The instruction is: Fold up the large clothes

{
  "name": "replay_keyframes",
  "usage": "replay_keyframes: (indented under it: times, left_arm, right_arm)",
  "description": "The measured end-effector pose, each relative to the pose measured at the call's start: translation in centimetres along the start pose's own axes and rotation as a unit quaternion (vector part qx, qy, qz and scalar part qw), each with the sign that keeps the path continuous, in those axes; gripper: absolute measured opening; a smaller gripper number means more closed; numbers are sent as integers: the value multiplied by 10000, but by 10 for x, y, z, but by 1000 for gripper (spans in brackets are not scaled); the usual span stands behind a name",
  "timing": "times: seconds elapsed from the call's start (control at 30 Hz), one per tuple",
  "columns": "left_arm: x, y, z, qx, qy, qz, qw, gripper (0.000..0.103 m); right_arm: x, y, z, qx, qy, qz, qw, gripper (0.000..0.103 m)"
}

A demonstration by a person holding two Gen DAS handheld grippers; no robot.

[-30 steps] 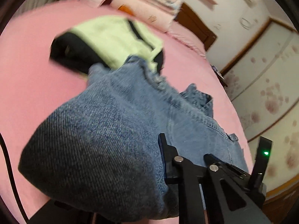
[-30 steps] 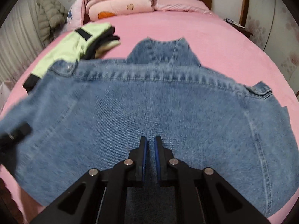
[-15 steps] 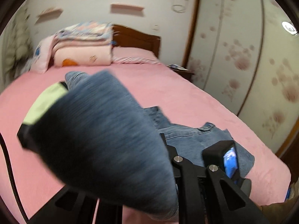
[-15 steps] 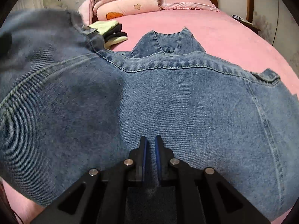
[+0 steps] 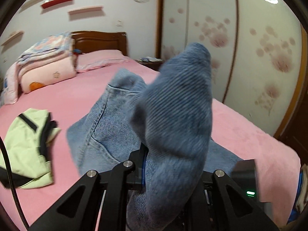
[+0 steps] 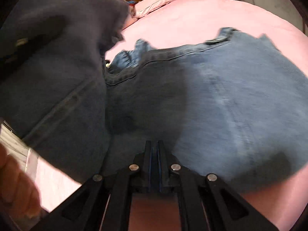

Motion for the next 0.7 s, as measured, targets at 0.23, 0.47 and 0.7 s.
replay_keyframes:
  times: [0.23, 0.47, 0.7]
  left_arm:
    - [3, 58, -74, -189, 508, 611, 9967, 12]
    - [-18, 101, -115, -161, 967, 1049, 9896, 12]
    - [-36, 119, -121, -80, 1179, 1436, 9826, 22]
  right_arm:
    - [-27, -55, -46, -397, 203, -167, 9989, 2]
    - [-43, -79, -80, -783, 491, -88, 9957, 4]
    - [-44, -106, -107, -1025, 622, -79, 9928, 4]
Point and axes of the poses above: each gripper's, at about its wrist camera, not at the fingertips, and y roughly the way its jaws point, z to its left, x to its top, the point moved 2 cm from there along y, roughly the way its jaws point, and after that the axes turned 9 degrees about z, right-handed, at the moved point
